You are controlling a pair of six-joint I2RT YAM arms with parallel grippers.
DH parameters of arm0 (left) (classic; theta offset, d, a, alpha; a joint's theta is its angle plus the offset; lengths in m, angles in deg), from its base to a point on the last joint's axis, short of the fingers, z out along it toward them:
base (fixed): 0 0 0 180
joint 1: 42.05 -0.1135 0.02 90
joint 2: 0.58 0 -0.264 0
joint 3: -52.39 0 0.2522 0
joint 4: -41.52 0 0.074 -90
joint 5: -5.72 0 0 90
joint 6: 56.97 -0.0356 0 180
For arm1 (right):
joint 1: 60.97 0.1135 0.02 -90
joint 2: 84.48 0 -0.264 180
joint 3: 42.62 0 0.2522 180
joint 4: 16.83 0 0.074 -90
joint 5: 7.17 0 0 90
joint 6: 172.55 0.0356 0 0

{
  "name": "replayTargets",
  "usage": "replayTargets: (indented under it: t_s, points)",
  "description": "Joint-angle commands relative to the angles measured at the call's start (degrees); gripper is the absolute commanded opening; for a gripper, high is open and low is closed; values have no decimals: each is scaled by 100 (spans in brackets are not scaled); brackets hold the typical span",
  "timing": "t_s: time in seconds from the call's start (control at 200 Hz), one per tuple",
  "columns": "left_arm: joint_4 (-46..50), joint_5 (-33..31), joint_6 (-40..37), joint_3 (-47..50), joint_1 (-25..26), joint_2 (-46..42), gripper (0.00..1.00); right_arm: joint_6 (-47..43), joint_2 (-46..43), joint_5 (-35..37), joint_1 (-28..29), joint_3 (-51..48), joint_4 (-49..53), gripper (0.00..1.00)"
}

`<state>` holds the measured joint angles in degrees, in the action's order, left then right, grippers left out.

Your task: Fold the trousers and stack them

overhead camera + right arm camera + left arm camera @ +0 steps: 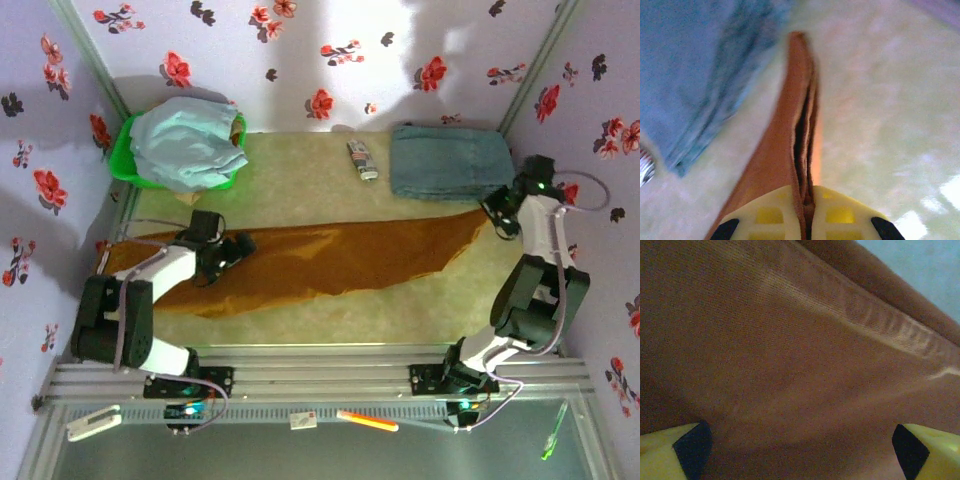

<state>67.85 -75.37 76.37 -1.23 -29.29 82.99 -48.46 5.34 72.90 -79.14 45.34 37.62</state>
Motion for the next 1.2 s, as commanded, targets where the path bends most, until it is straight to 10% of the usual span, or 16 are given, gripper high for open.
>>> replayTargets:
  t_s: [0.0, 0.6, 1.195]
  points:
    - [-249, 4, 38, -111, 108, 311, 96, -29, -377, -84, 812, 552, 201, 0]
    - [1572, -523, 28, -706, -518, -571, 98, 1705, 603, 1400, 5901, 1895, -1196, 0]
    - [1120, -807, -9, -95, -1046, -352, 98, 2355, 1996, 1592, 7470, 2301, -1538, 0]
